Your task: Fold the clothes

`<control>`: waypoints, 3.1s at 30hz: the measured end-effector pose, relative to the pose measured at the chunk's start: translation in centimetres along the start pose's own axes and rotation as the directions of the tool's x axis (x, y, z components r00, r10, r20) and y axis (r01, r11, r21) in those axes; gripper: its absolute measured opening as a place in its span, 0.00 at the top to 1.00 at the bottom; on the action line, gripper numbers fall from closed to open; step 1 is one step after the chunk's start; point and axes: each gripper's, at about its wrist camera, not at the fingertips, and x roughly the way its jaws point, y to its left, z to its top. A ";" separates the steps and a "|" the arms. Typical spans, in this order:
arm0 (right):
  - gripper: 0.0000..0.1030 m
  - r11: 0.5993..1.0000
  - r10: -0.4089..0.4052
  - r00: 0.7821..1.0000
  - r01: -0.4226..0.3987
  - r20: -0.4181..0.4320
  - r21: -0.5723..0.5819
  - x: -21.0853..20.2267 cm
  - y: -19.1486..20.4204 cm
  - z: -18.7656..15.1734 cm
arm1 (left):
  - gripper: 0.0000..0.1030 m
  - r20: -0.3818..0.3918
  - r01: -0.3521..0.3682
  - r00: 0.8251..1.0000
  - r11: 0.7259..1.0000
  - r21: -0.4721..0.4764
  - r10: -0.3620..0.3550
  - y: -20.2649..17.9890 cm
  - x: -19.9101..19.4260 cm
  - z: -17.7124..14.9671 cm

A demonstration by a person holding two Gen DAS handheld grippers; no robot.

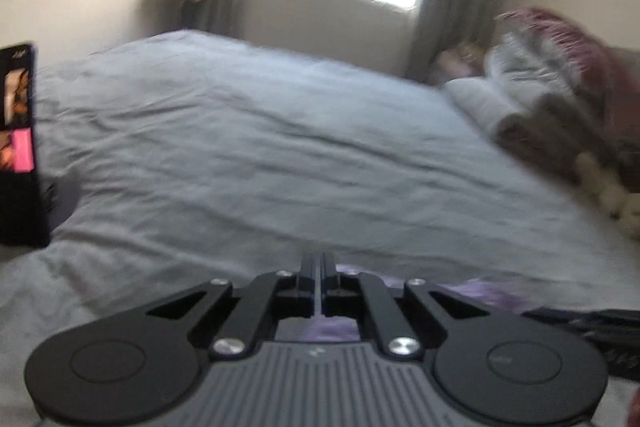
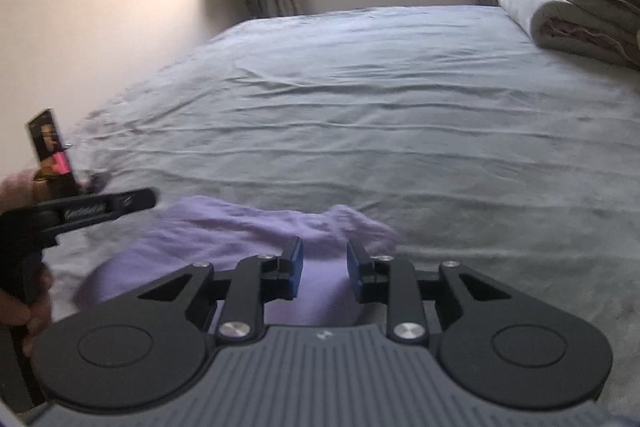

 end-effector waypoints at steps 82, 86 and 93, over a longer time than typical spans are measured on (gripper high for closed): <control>0.54 0.998 -0.040 0.996 0.043 -0.074 0.049 0.4 0.5 -1.3 | 0.34 -0.228 -0.071 0.966 0.976 0.208 0.119 -5.4 3.5 -0.9; 0.52 0.998 -0.049 0.995 0.052 -0.089 0.034 -0.2 0.2 -2.5 | 0.34 -0.233 -0.073 0.965 0.976 0.206 0.121 -5.3 3.6 -0.8; 0.49 0.999 -0.043 0.994 0.046 -0.098 0.023 -2.1 0.1 -3.9 | 0.34 -0.241 -0.080 0.962 0.975 0.207 0.130 -5.6 3.7 -0.6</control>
